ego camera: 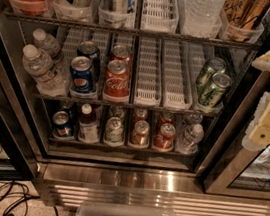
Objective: Pick water bottle from bottom shelf of fridge
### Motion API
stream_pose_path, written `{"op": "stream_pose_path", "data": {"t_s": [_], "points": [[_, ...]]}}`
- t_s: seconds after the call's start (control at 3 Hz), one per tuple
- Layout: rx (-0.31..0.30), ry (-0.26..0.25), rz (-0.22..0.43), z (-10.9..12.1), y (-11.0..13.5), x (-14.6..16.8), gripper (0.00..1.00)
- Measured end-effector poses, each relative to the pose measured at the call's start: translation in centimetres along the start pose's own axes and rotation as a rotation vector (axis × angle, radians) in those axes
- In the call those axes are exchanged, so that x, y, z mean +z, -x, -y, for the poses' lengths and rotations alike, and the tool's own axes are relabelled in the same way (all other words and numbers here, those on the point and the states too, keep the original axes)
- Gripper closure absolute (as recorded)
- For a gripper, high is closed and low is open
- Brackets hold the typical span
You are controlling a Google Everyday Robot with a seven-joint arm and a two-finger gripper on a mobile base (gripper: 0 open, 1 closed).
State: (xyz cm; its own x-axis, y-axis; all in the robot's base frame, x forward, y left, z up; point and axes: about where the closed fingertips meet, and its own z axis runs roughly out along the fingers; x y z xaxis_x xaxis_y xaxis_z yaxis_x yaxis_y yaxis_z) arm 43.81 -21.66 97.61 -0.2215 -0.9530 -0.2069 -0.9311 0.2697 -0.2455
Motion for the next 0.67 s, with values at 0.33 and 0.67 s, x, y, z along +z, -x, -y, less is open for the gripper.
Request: {"op": "stream_pose_path", "data": {"t_s": [0.33, 0.67], "points": [[0.002, -0.005, 0.007, 0.0, 0.0, 0.0, 0.0], [0.029, -0.009, 0.007, -1.1, -0.8, 2.3, 0.0]]}}
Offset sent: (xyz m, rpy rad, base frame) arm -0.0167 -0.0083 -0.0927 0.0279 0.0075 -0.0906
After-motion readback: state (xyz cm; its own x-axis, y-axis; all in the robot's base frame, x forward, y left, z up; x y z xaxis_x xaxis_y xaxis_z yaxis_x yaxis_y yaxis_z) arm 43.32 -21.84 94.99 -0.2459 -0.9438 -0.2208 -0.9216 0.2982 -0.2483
